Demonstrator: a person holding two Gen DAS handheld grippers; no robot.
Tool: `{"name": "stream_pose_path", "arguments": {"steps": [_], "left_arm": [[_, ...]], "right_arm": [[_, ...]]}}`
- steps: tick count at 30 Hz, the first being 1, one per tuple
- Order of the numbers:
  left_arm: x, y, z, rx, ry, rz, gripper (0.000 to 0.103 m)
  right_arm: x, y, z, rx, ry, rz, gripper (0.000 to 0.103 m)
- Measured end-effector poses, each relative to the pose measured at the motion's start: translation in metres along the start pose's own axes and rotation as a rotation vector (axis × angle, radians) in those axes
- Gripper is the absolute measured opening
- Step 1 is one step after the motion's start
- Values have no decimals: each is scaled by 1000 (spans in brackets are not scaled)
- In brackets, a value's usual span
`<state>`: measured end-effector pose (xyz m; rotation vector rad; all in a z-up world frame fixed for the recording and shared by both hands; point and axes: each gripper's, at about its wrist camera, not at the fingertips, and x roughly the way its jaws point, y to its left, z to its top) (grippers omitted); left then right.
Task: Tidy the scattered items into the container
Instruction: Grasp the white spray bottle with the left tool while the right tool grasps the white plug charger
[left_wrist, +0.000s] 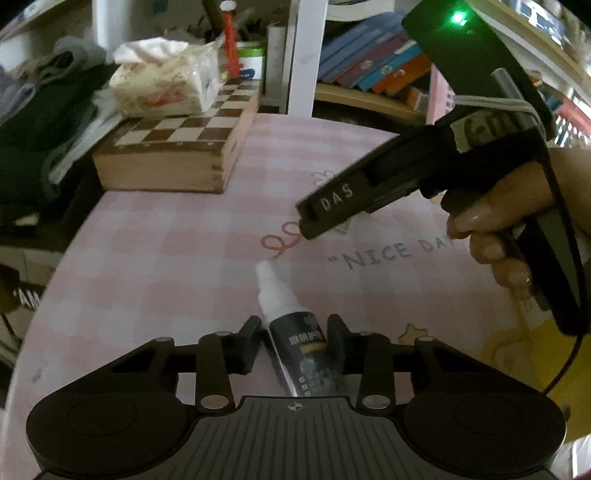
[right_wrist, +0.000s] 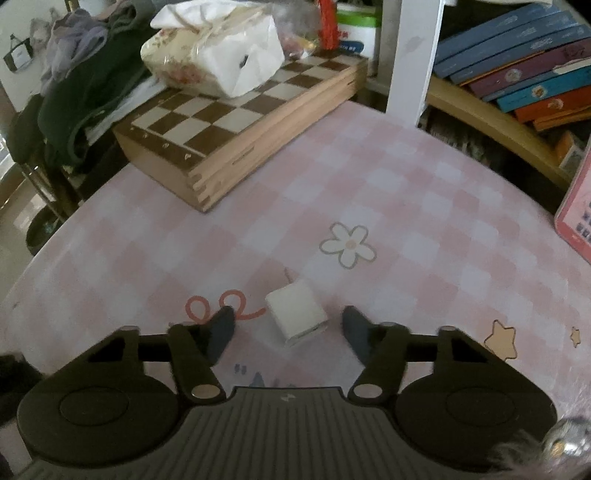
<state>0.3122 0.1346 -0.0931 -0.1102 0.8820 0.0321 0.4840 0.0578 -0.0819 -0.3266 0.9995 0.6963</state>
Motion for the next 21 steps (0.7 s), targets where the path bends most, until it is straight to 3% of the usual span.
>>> {"name": "stream_pose_path", "arguments": {"steps": [5,9,14,21], "left_arm": [[-10,0,-6,26,9,44,40],[-14,-2,-18,6,41,22,41],[-13,5,-18,-17,29,3,31],[-27,18,-14,-86,1,-26,31]], "right_arm": [[0,4,0,-42,-15,-9,41],[0,5,-1,-51,-26,-17,31],[-3,7,-3,-48,-32,-14,28],[-29,7,-14,18,-55,27,27]]}}
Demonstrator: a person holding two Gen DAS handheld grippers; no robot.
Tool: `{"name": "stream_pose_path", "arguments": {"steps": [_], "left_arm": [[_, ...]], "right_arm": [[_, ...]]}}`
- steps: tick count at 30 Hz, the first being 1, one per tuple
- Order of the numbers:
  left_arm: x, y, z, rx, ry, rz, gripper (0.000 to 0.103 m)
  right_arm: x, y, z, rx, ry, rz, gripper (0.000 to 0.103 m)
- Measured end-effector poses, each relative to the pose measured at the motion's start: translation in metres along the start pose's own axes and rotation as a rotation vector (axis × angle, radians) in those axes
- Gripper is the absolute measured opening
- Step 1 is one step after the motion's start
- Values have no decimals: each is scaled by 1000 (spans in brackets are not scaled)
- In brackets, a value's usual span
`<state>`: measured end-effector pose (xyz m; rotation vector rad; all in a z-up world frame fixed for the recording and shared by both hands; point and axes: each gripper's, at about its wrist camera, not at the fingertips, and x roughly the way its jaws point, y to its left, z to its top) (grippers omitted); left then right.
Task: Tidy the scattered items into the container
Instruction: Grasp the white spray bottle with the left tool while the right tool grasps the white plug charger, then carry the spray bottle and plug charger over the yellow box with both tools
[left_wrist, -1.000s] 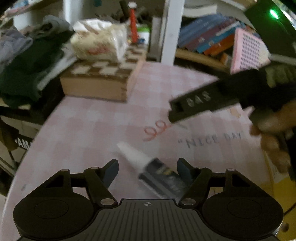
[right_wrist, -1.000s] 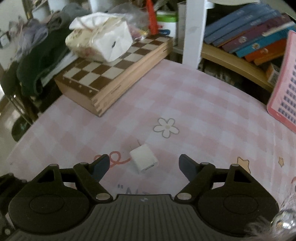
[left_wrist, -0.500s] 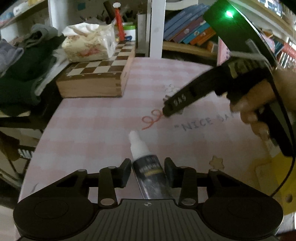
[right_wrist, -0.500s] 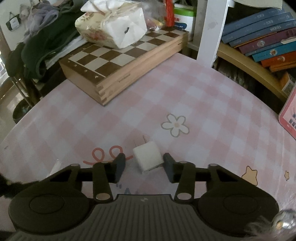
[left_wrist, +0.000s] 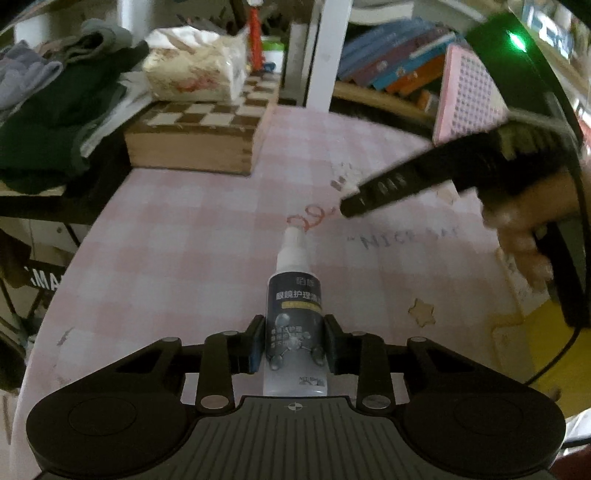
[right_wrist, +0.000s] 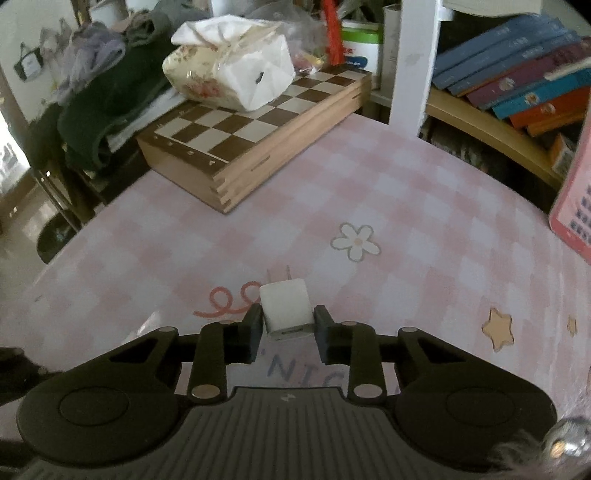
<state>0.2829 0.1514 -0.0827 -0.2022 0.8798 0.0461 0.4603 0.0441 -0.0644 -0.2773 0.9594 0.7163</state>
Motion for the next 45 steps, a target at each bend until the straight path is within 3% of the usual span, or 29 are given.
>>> {"name": "stream_pose_path", "arguments": {"steps": [9,16,29,36,45], "left_arm": [[-34,9,6,-15,-69,-32,31],[-61,13,2,-2,-92,-97,31],[-114,5,-18,120,-112,-220,31],[-128,7,-29,151,-112,-249,31],[-142,7,-46,182,-91,-299,31]], "right_arm": [[-46,12,-22,84,-45,26,28],[-90,26,-46,133,-89,30,28],[-162,64,-115,193,-143,-25,28],[-174,78,-151,343,-145,-25,28],[-195,96,-179,397,-174,-67,28]]}}
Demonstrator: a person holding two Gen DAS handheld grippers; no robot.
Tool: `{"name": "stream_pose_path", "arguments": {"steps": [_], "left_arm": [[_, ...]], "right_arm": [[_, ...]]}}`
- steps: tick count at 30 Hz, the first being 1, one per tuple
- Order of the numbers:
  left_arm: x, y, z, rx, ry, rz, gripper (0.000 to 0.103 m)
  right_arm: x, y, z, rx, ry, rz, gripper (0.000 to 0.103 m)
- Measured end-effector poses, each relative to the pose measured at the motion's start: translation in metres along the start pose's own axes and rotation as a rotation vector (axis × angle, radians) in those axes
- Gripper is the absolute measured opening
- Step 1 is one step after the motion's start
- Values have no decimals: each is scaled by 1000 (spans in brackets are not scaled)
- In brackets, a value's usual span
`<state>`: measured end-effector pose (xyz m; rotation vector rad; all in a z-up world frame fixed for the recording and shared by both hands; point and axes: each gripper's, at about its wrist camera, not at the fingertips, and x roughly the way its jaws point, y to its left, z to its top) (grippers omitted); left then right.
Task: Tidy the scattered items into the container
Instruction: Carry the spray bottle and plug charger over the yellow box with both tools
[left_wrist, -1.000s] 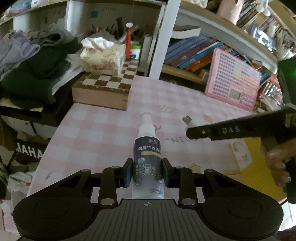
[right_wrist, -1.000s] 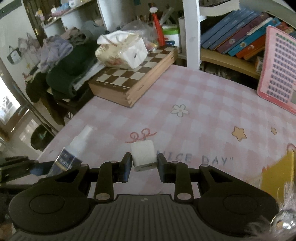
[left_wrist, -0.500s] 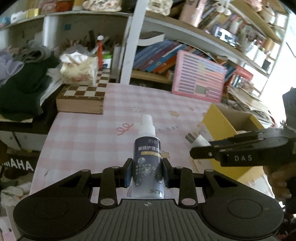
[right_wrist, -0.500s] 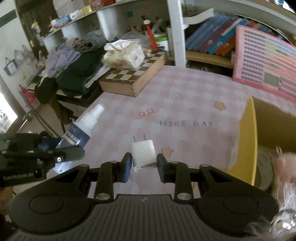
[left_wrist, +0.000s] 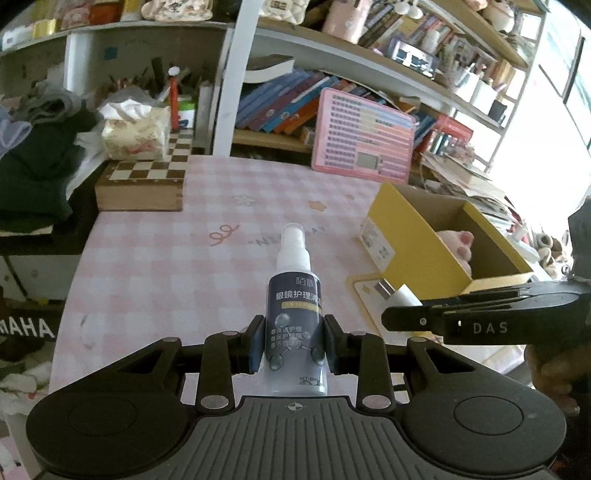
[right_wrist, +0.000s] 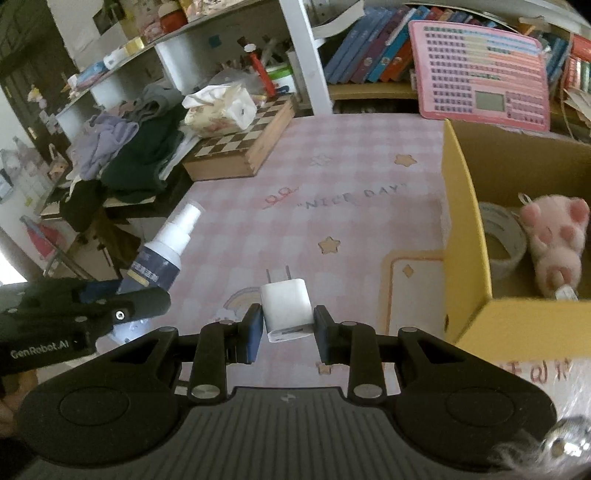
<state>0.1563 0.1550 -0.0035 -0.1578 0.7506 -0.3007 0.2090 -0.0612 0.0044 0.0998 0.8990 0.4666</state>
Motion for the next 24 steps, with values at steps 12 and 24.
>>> {"name": "stream_pose_path", "arguments": {"steps": [12,24], "left_arm": [[-8,-18,-16,45,23,-75,31],[6,-60,-23,159,87,-201,31]], "right_arm": [[-30,-3,-37,63,-26,-70,28],[-67,-24,-77,189,-51,-169,28]]}}
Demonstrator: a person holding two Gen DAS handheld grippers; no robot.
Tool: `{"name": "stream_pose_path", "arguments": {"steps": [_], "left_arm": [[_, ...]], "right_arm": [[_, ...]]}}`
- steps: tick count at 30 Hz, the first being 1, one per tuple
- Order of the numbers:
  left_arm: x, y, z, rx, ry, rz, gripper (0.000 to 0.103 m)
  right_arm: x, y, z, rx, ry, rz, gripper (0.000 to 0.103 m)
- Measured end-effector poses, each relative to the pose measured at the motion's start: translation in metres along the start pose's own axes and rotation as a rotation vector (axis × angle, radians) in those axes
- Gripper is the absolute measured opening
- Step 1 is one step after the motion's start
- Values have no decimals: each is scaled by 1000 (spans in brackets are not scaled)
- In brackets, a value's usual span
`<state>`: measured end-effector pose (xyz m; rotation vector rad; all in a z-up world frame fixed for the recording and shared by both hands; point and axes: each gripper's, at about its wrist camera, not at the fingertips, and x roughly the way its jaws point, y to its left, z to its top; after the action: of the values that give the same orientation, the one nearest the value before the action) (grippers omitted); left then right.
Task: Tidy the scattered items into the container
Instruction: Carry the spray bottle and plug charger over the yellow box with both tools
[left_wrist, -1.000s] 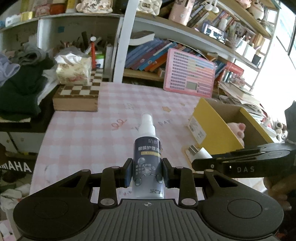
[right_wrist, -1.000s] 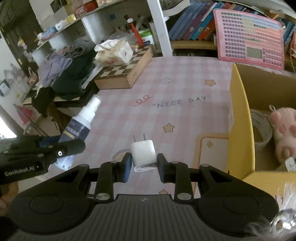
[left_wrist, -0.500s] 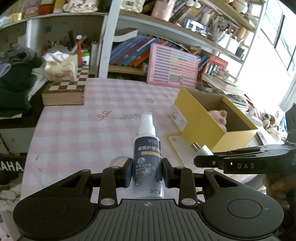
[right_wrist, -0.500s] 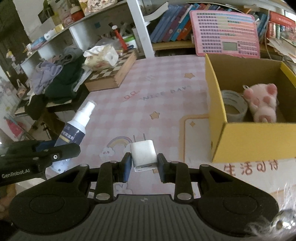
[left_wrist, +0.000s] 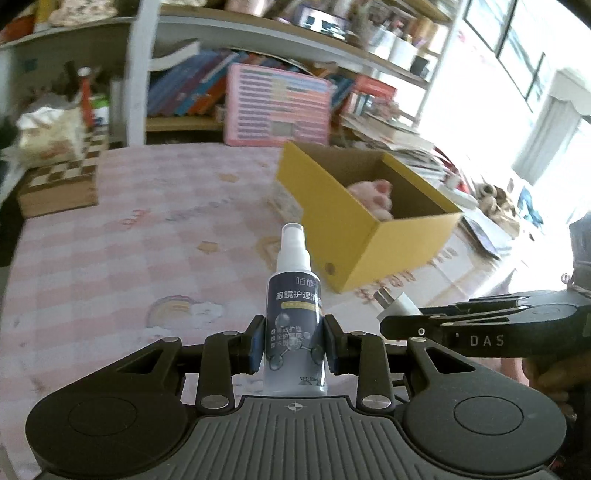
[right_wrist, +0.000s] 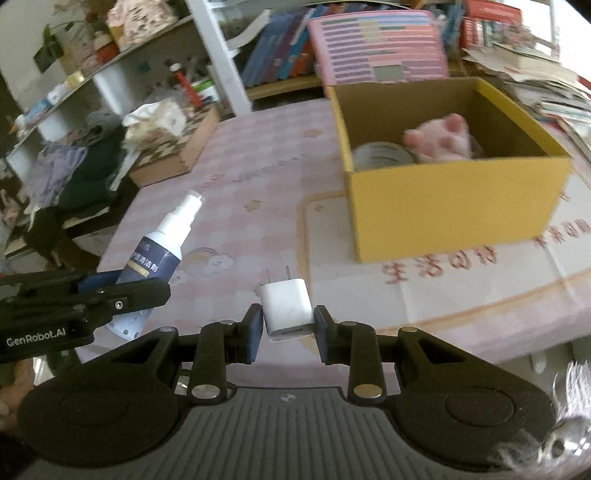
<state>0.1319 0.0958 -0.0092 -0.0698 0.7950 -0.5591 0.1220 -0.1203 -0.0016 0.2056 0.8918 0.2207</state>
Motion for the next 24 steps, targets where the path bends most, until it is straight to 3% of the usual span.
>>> {"name": "stream_pose_path", "arguments": {"steps": [12,24], "left_arm": [[33,-51,8,123,63,-143,31],[57,-86,25,173,69,-177,31]], "right_arm": [[-33,-49,-23,143,-20,-116,28],[-46,-87,-17,166,-41,-153,28]]}}
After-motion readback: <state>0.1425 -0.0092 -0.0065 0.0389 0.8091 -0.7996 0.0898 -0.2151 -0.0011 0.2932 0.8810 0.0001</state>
